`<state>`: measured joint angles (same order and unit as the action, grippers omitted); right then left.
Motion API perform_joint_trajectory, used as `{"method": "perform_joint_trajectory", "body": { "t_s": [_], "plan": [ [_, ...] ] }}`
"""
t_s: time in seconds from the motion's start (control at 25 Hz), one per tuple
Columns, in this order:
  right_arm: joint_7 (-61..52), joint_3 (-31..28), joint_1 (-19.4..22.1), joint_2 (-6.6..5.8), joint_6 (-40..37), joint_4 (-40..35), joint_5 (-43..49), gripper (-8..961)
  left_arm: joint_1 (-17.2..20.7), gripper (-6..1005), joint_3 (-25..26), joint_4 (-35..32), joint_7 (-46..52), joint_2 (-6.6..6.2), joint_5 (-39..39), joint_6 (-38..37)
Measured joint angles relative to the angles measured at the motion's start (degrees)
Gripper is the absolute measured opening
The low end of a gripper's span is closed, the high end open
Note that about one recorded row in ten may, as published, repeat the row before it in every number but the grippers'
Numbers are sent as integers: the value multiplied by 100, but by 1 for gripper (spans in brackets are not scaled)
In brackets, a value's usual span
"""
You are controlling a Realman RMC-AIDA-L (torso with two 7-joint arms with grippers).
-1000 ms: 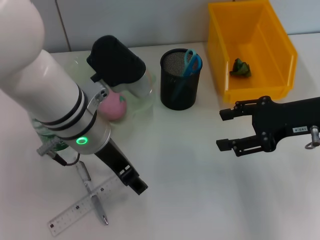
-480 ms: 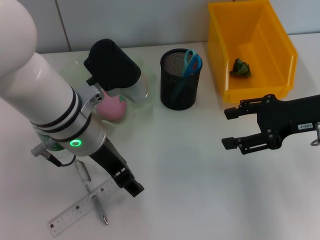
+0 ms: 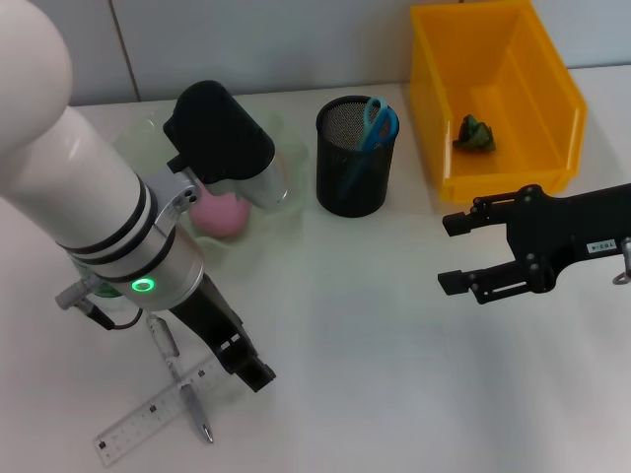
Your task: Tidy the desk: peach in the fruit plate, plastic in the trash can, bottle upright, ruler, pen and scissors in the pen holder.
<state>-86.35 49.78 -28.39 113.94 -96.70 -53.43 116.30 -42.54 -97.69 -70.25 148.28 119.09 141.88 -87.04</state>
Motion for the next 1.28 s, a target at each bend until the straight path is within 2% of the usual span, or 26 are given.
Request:
{"method": "perform_joint_trajectory", "body": {
  "t_s": [0.28, 1.28],
  "plan": [
    [-42, 10, -7, 20, -26, -8, 43, 774, 88, 719, -106, 50, 16, 0, 172, 179],
    [-48, 14, -35, -4, -201, -38, 53, 774, 45, 712, -232, 364, 102, 9, 102, 521]
  ]
}}
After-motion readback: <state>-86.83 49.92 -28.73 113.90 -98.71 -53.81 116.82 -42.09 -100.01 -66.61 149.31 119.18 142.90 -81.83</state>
